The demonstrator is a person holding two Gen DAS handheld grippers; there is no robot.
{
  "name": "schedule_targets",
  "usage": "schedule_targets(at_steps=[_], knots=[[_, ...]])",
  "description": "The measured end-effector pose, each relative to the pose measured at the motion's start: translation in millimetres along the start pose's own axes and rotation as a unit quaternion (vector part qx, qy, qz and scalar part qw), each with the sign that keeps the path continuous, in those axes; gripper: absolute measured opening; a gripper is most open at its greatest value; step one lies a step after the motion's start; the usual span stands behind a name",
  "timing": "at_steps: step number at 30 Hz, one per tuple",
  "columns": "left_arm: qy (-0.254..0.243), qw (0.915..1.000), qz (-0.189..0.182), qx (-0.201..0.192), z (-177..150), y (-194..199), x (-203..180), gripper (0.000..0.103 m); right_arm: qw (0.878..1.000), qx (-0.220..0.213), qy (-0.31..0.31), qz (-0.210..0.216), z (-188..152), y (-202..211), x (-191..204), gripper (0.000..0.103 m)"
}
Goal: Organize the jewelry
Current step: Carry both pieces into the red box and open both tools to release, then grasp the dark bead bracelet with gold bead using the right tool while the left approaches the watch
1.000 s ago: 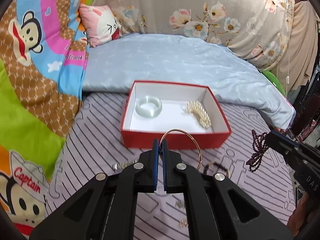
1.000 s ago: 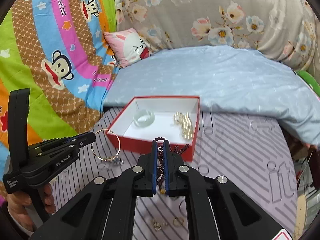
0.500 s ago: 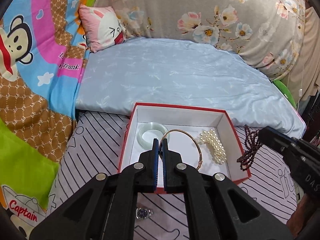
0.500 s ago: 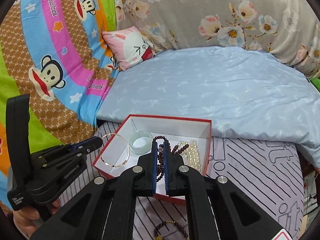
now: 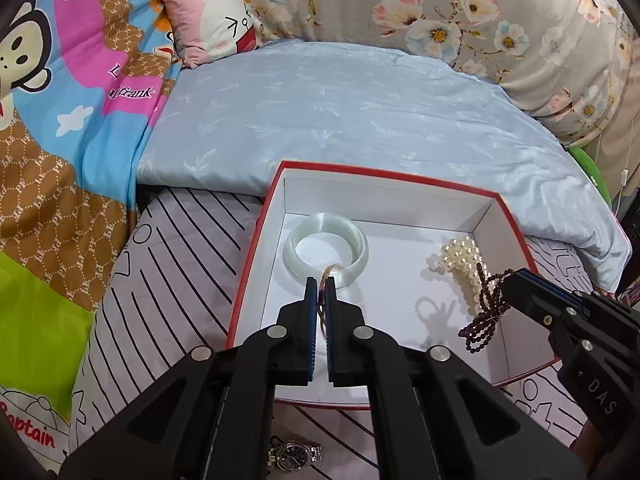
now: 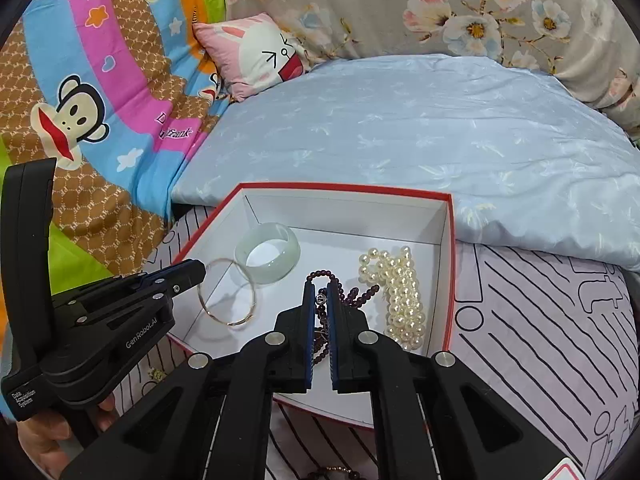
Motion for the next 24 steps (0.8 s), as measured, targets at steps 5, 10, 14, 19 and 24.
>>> schedule_targets(at_steps=[5,10,14,19,24], knots=[[0.001,1.0,0.008,-0.002,-2,-3,1,0.009,1.0,-0.013,0.008,-0.008,1,1,1,0.023],[0.008,0.9998,0.013,-0.011,-1,3,7,0.035,0.999,-0.034,0.004,-0.016,5,18,-2,0.027],[0.006,0.9994,0.019,-0.029,-1,20,11,0.044,0.999,-0.04,0.003,-0.02,0,33,-5,0.029],[0.011,0.9992,0.016,-0.034,-10,42,17,0.044,0.999,-0.044,0.001,-0.027,-18,56,-4,0.029],[0.014,0.9994,0.013,-0.03,-32,63,23,0.045,0.999,-0.038,-0.007,-0.03,-43,78,-5,0.029]])
Point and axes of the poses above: each gripper's, at about its wrist camera, not at the fingertips, and y roughly against the way its jaws point, x to its left, z to its top, the point moved 5 cm from there along -y, roughly the way its jaws point, and after that the axes turned 1 degree about x, right-handed, at the moved point
